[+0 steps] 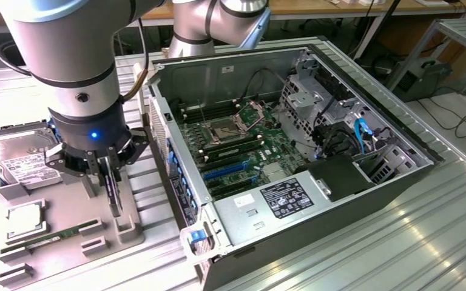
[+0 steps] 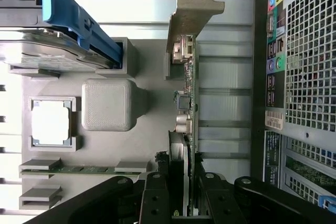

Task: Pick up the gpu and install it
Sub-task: 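Pick up the gpu and move the gpu toward the slot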

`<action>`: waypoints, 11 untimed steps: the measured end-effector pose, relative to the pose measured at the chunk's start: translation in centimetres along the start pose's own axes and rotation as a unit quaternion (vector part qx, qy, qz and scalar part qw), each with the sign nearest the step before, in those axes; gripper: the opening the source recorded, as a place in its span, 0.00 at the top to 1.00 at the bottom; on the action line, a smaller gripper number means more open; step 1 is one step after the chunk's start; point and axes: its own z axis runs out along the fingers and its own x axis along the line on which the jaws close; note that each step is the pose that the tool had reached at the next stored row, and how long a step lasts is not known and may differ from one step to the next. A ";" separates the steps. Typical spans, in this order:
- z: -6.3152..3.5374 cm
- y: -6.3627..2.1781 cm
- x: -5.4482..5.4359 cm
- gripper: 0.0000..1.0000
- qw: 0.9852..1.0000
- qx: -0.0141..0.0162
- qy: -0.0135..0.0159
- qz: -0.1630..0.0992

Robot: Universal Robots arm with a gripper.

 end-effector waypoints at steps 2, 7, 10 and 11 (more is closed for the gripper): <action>-0.09 0.00 0.0 0.73 1.000 0.000 0.000 0.000; -0.49 0.01 0.0 0.73 1.000 -0.002 0.000 0.000; -0.65 0.01 0.0 0.73 1.000 -0.002 0.000 0.000; -0.73 0.01 0.0 0.73 1.000 -0.003 0.000 0.000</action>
